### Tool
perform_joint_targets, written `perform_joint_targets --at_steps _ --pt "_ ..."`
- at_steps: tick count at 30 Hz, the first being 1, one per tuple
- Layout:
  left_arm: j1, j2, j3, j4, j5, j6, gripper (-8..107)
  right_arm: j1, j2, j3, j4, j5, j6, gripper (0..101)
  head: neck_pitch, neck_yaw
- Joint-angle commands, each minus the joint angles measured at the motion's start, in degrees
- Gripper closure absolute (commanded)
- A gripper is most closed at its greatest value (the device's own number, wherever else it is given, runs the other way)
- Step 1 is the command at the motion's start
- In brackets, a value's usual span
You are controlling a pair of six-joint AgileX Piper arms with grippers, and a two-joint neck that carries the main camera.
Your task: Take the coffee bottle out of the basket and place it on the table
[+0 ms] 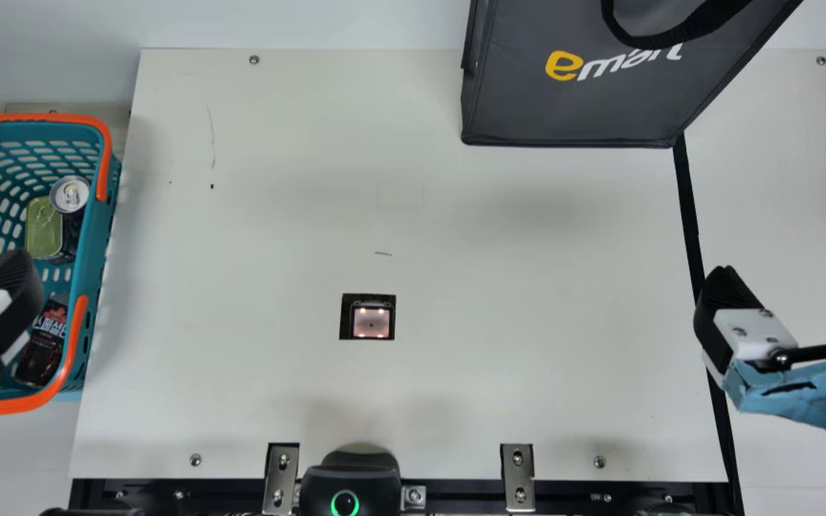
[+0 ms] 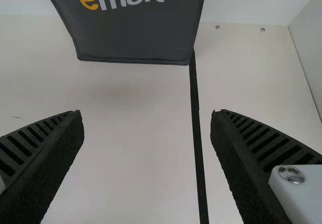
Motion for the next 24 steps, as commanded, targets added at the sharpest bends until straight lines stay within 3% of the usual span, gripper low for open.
perform_joint_targets --at_steps 1,15,24 --pt "0.00 0.00 0.00 0.00 0.00 0.00 9 0.00 0.00 0.00 0.00 0.00 0.00 10 -1.48 1.44" --pt "0.00 0.00 0.00 0.00 0.00 0.00 9 0.00 0.00 0.00 0.00 -0.02 0.00 10 -1.48 20.09" --pt "0.00 0.00 0.00 0.00 0.00 0.00 9 0.00 0.00 0.00 0.00 -0.02 0.00 10 -1.48 20.09"
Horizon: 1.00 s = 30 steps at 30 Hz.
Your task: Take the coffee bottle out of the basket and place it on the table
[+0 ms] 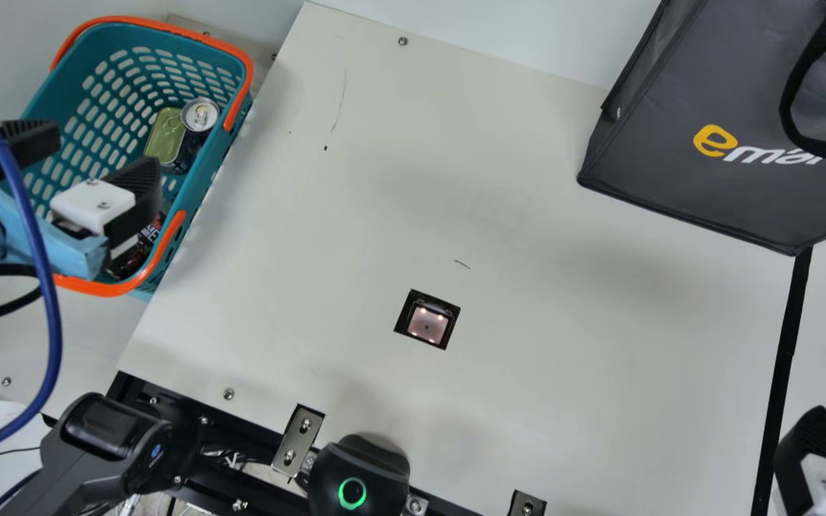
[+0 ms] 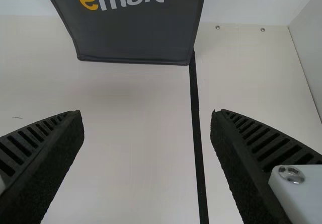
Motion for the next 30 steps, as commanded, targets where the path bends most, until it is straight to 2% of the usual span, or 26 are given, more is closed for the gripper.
perform_joint_targets --at_steps 1,30 --pt "0.00 0.00 0.00 0.00 0.00 0.00 9 0.00 0.00 0.00 0.00 0.00 0.00 10 -1.48 0.14" --pt "-0.07 0.00 0.02 0.10 -0.07 -0.03 9 0.00 0.00 0.00 0.00 0.00 0.00 10 -1.48 0.14"
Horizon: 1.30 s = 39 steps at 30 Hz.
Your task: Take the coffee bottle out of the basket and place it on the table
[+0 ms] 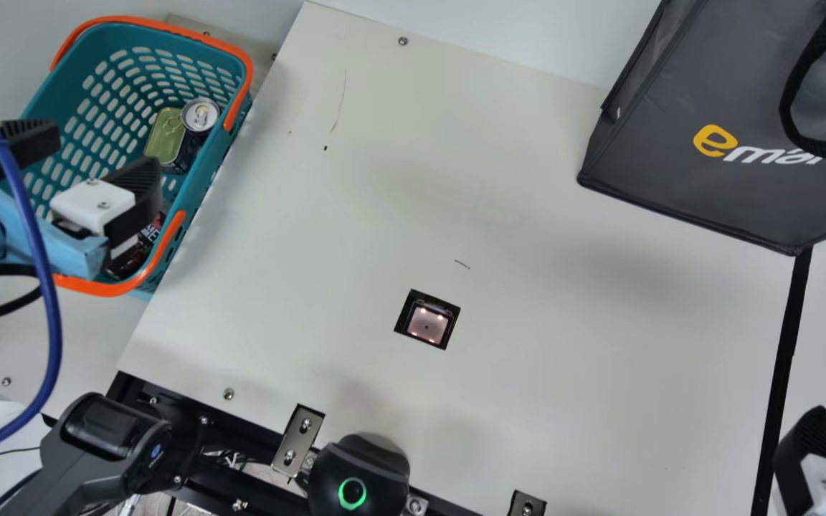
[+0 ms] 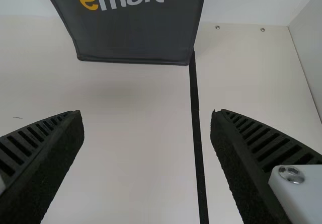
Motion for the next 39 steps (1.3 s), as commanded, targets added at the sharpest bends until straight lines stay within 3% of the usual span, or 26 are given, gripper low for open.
perform_joint_targets --at_steps 1,21,39 --pt "0.07 -0.05 0.04 0.07 -0.09 -0.08 9 0.00 0.00 0.00 0.00 0.00 0.00 10 -1.48 0.14" --pt "9.19 5.28 -2.21 5.57 -3.14 -5.28 9 0.00 0.00 0.00 0.00 -0.06 0.00 10 -1.48 0.14" --pt "25.81 10.59 -3.88 -0.43 -5.87 0.73 9 0.00 0.00 0.00 0.00 -0.06 0.00 10 -1.48 0.14"
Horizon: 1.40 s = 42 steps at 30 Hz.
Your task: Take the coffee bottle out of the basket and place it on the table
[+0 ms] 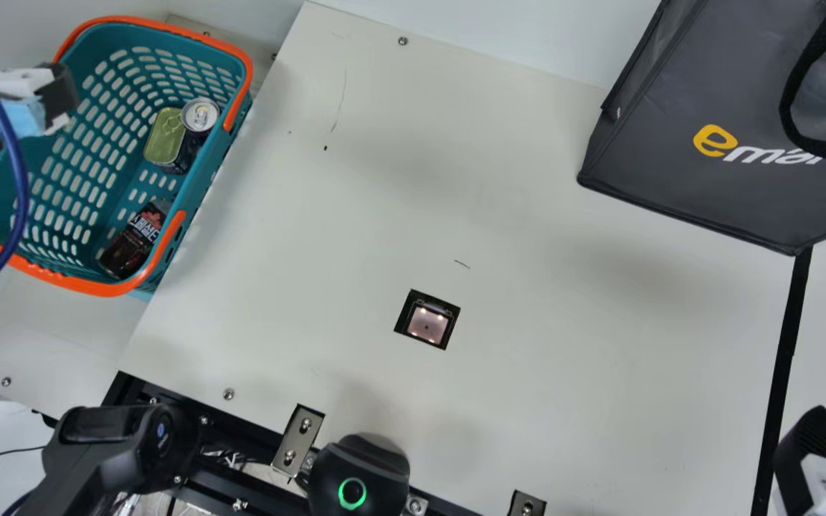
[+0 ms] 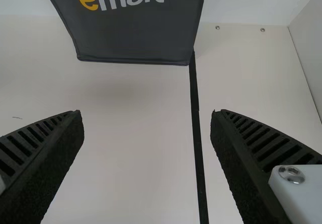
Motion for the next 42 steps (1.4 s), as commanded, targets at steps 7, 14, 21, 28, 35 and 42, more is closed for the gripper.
perform_joint_targets --at_steps 7,14,21,28,35,42 --pt "6.52 2.09 -0.54 -2.59 0.08 3.54 9 0.00 0.00 0.00 0.00 0.00 0.00 10 -1.48 0.14" --pt "10.44 4.19 -1.11 -3.31 0.89 5.11 9 0.00 0.00 0.00 0.00 0.00 0.00 10 -1.48 0.14" --pt "11.90 5.34 -0.47 -2.44 0.89 4.57 9 0.00 0.00 0.00 0.00 0.00 0.00 10 -1.48 0.14" --pt "10.19 5.96 1.86 0.26 -0.52 1.78 9 0.00 0.00 0.00 0.00 0.00 0.00 10 -1.48 0.14" --pt "8.13 7.73 3.60 2.89 -1.93 -1.27 9 0.00 0.00 0.00 0.00 -0.05 0.00 10 -1.48 0.14" --pt "7.83 10.72 3.98 3.22 -2.87 -2.61 9 0.00 0.00 0.00 0.00 -0.05 0.00 10 -1.48 0.14"
